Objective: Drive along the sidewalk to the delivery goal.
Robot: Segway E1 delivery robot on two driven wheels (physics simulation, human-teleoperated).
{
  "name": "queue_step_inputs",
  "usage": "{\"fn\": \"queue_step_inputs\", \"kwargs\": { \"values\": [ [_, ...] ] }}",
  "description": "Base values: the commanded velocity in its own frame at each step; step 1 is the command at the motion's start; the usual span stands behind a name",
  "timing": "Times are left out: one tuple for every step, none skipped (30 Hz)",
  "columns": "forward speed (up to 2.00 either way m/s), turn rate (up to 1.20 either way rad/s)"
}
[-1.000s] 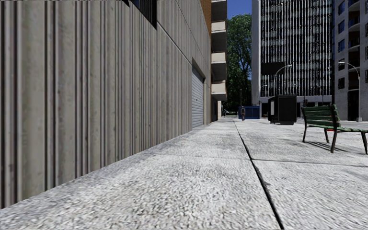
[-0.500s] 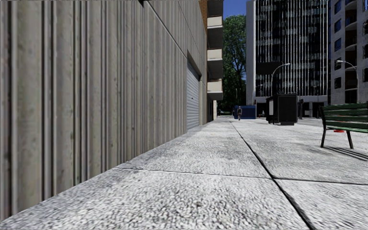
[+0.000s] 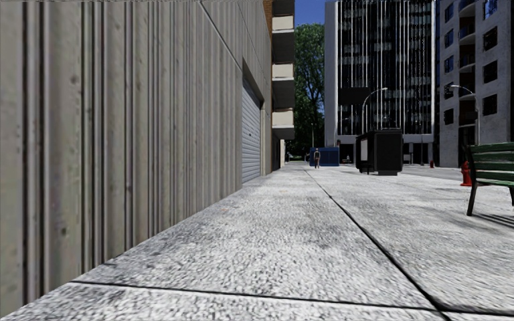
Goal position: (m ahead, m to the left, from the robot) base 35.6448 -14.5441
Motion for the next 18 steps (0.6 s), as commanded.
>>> {"fn": "queue_step_inputs", "kwargs": {
  "values": [
    [2.00, -0.28],
    [2.00, -0.28],
    [2.00, -0.28],
    [2.00, -0.28],
    [2.00, -0.28],
    [2.00, -0.28],
    [2.00, -0.28],
    [2.00, -0.28],
    [2.00, -0.28],
    [2.00, -0.28],
    [2.00, -0.28],
    [2.00, -0.28],
    [2.00, -0.28],
    [2.00, -0.28],
    [2.00, -0.28],
    [2.00, -0.28],
    [2.00, -0.28],
    [2.00, -0.28]
  ]
}}
